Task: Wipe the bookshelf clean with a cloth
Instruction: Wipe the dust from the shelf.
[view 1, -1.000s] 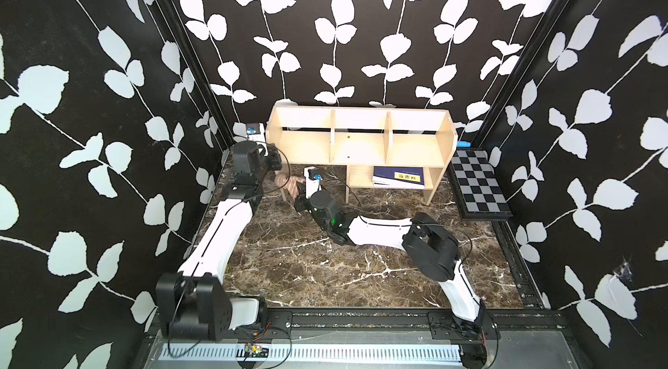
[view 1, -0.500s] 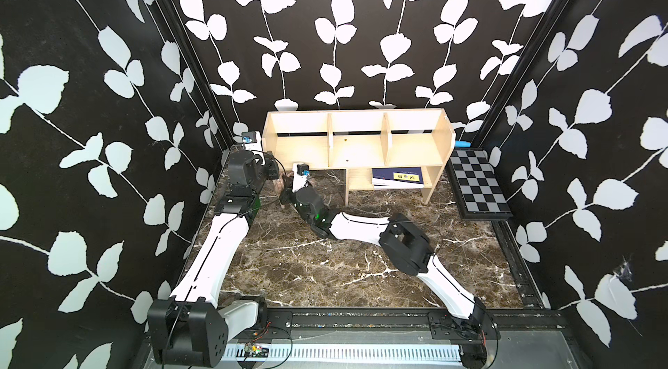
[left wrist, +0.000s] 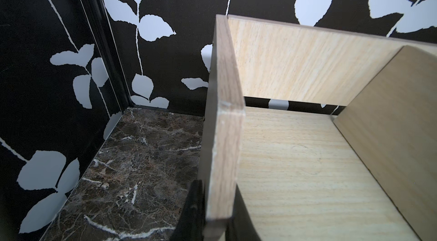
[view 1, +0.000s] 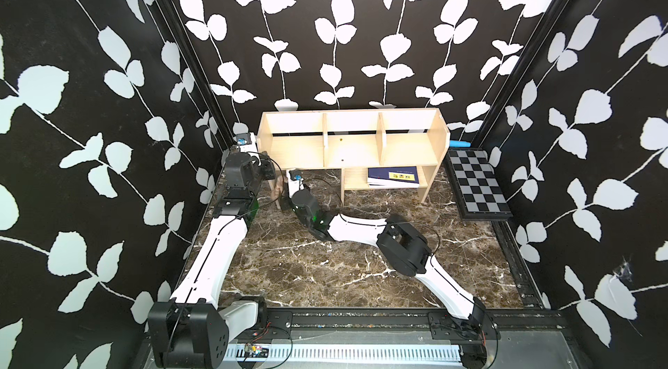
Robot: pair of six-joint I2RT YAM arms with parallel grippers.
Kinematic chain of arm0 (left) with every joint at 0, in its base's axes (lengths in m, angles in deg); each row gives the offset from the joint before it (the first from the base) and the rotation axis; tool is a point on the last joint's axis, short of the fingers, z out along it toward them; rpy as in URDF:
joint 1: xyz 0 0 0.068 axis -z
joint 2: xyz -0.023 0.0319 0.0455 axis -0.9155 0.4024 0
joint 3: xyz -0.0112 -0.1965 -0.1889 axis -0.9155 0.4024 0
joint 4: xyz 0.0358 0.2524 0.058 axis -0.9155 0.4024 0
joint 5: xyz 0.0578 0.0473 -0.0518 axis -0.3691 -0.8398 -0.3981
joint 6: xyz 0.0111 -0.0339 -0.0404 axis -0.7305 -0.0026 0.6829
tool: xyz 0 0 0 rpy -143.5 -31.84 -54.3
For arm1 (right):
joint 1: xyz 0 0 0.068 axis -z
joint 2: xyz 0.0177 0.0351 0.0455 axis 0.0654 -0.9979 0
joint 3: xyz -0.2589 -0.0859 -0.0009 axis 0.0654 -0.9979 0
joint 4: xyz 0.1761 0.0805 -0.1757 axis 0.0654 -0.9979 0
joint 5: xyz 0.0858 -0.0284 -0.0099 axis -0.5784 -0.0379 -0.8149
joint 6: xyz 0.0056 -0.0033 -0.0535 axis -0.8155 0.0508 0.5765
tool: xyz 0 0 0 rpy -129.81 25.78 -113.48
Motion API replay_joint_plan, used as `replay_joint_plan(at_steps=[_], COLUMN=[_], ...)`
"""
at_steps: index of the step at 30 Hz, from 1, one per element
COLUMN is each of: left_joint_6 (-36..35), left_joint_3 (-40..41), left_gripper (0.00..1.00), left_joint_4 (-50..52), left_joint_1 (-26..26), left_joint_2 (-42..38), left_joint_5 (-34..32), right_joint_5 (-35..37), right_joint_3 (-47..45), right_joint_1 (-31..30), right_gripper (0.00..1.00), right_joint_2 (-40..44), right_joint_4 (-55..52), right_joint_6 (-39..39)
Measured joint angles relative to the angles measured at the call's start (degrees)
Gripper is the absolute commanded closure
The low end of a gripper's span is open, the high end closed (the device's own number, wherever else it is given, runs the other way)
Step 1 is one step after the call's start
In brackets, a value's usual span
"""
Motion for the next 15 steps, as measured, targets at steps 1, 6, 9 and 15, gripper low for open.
replay_joint_plan(at_steps=[1, 6, 9, 15], left_joint_6=[0.00, 0.00, 0.02, 0.04], left_joint_3=[0.11, 0.31, 0.31, 0.31], left_gripper=[1.00, 1.00, 1.00, 1.00], left_joint_4=[0.04, 0.79, 0.87, 0.96], left_joint_1=[0.00, 0.17, 0.26, 0.59], left_joint_2=[-0.20, -0.85, -0.85, -0.85], left_joint_5=[-0.02, -0.37, -0.68, -1.60], right_joint_5=[2.84, 15.85, 21.16, 26.12], right_joint_3=[-1.07, -8.48, -11.63, -15.45], right_joint_1=[0.00, 0.02, 0.15, 0.63], right_gripper=[1.00, 1.00, 1.00, 1.00], right_joint_2=[0.68, 5.29, 6.84, 7.19], right_joint_4=[0.11, 8.22, 14.80, 20.90], right_joint_6=[1.95, 13.20, 20.74, 29.62])
